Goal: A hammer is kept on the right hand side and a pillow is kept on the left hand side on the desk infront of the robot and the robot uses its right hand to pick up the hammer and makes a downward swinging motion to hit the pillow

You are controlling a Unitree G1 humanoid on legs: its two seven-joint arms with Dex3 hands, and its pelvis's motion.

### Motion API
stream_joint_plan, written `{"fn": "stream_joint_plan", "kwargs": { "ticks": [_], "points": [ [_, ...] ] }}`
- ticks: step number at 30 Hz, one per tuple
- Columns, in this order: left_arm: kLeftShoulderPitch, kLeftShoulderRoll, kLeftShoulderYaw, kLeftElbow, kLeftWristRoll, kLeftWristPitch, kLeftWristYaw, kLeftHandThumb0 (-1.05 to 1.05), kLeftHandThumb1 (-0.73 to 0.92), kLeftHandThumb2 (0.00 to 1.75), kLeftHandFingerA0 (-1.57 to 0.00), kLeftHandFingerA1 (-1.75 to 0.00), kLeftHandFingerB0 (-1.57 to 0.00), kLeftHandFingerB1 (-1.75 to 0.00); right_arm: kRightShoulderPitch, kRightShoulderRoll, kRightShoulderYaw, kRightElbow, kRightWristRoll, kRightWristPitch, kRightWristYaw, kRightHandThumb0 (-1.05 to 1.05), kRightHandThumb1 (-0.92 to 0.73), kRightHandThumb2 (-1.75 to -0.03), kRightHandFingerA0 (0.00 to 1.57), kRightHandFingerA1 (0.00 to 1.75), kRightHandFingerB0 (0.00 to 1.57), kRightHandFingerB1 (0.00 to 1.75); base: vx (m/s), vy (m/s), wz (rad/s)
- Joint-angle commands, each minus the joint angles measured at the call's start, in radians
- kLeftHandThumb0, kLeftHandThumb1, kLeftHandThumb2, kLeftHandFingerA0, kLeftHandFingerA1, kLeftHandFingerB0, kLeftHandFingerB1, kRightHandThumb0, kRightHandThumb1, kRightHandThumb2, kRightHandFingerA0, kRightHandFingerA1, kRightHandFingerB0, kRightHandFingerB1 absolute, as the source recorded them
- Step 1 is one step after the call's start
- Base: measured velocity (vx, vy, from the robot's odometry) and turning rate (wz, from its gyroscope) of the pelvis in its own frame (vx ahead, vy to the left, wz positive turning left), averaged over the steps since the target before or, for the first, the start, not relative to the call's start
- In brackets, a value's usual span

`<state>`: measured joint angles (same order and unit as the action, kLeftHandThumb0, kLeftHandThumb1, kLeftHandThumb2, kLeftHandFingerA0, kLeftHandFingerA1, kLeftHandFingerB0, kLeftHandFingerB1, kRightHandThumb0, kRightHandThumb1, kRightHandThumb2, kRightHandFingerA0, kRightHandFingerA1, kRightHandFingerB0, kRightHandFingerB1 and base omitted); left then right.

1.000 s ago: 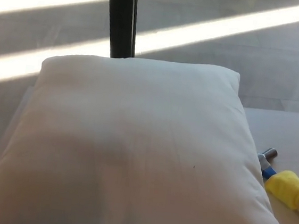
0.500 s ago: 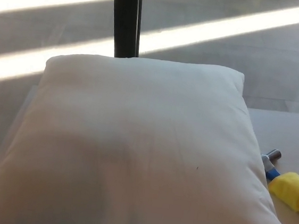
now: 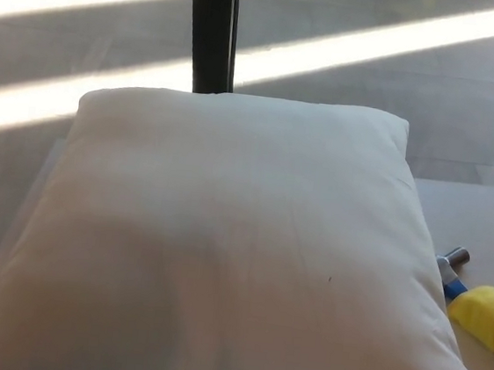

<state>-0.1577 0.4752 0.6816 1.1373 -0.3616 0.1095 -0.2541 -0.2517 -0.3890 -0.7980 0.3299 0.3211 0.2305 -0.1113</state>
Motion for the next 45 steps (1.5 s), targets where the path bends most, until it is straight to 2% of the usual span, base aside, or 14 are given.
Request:
{"fn": "stream_joint_plan", "kwargs": {
  "ticks": [1,4,5,6,7,8,9,11,15,36,37,38,39,45],
  "points": [
    [-0.025,-0.001,0.036,-0.044,-0.064,0.011,0.029,-0.59,0.58,0.98,-0.38,-0.62,-0.28,-0.53,-0.003,0.045,0.137,-0.266,-0.191,-0.018,-0.203,-0.74,-0.2,-0.97,0.1,0.77,0.03,0.66,0.0,0.0,0.0],
    [-0.009,-0.012,0.033,-0.059,-0.063,0.015,0.018,-0.58,0.57,0.98,-0.37,-0.62,-0.25,-0.52,0.035,0.042,0.215,-0.337,-0.224,-0.028,-0.154,-0.77,-0.27,-1.0,0.1,0.77,0.0,0.66,0.0,0.0,0.0],
    [-0.005,-0.014,0.037,-0.052,-0.065,0.011,0.02,-0.59,0.7,0.62,-0.4,-0.55,-0.35,-0.44,0.051,0.028,0.251,-0.366,-0.243,0.01,-0.138,-0.76,-0.31,-1.02,0.07,0.76,0.0,0.66,0.0,0.0,0.0],
    [-0.004,-0.014,0.037,-0.046,-0.064,0.011,0.021,-0.58,0.73,0.62,-0.42,-0.54,-0.37,-0.43,0.068,0.021,0.284,-0.4,-0.264,0.013,-0.125,-1.05,-0.65,-1.06,0.06,0.85,0.17,0.78,0.0,0.0,0.0],
    [0.001,-0.016,0.036,-0.049,-0.062,0.01,0.022,-0.58,0.71,0.62,-0.41,-0.55,-0.36,-0.44,0.08,-0.001,0.315,-0.423,-0.255,0.035,-0.081,-1.01,-0.8,-0.61,0.0,1.0,0.04,0.82,0.0,0.0,0.0],
    [0.001,-0.017,0.037,-0.048,-0.064,0.009,0.022,-0.57,0.73,0.62,-0.42,-0.54,-0.37,-0.44,0.086,-0.009,0.33,-0.43,-0.255,0.043,-0.067,-0.88,-0.55,-1.03,0.0,0.75,0.1,0.62,0.0,0.0,0.0],
    [0.0,-0.018,0.04,-0.045,-0.067,0.009,0.021,-0.57,0.73,0.62,-0.42,-0.54,-0.37,-0.44,0.094,-0.02,0.35,-0.442,-0.256,0.056,-0.054,-0.88,-0.55,-1.03,0.0,0.75,0.1,0.62,0.0,0.0,0.0],
    [0.005,-0.017,0.04,-0.052,-0.068,0.016,0.027,-0.57,0.74,0.62,-0.44,-0.56,-0.37,-0.43,0.095,-0.056,0.423,-0.429,-0.281,0.082,-0.017,-0.76,-0.52,-0.93,0.0,0.29,0.0,0.25,0.0,0.0,0.0],
    [0.01,-0.015,0.044,-0.058,-0.08,0.025,0.02,-0.56,0.74,0.62,-0.45,-0.6,-0.38,-0.46,0.076,-0.119,0.53,-0.364,-0.324,0.122,0.025,-0.85,-0.55,-0.9,0.0,0.17,0.06,0.15,0.0,0.0,0.0],
    [0.055,-0.009,0.025,-0.046,-0.093,0.013,-0.004,-0.59,0.72,0.62,-0.44,-0.57,-0.41,-0.46,-0.05,-0.325,0.93,-0.033,-0.565,0.038,0.186,-0.77,-0.55,-0.93,0.02,0.33,0.13,0.38,0.0,0.0,0.0],
    [0.058,-0.009,0.025,-0.047,-0.094,0.013,-0.003,-0.53,0.55,1.0,-0.44,-0.66,-0.26,-0.54,-0.048,-0.325,0.937,-0.034,-0.573,0.035,0.184,-0.78,-0.56,-0.93,0.02,0.36,0.12,0.39,0.0,0.0,0.0],
    [0.062,-0.008,0.025,-0.048,-0.095,0.014,-0.001,-0.53,0.55,1.0,-0.44,-0.66,-0.26,-0.54,-0.044,-0.325,0.948,-0.035,-0.585,0.03,0.179,-0.78,-0.56,-0.93,0.02,0.36,0.12,0.39,0.0,0.0,0.0],
    [0.067,-0.007,0.02,-0.047,-0.089,0.011,0.002,-0.59,0.73,0.62,-0.43,-0.55,-0.39,-0.45,-0.038,-0.321,0.967,-0.052,-0.596,0.027,0.188,-0.79,-0.56,-0.94,0.02,0.35,0.12,0.4,0.0,0.0,0.0],
    [0.081,-0.004,0.004,-0.035,-0.083,-0.002,0.002,-0.61,0.72,0.62,-0.46,-0.55,-0.41,-0.45,-0.034,-0.32,0.965,-0.111,-0.617,0.037,0.197,-0.79,-0.58,-0.95,0.02,0.37,0.13,0.42,0.0,0.0,0.0]
  ]
}}
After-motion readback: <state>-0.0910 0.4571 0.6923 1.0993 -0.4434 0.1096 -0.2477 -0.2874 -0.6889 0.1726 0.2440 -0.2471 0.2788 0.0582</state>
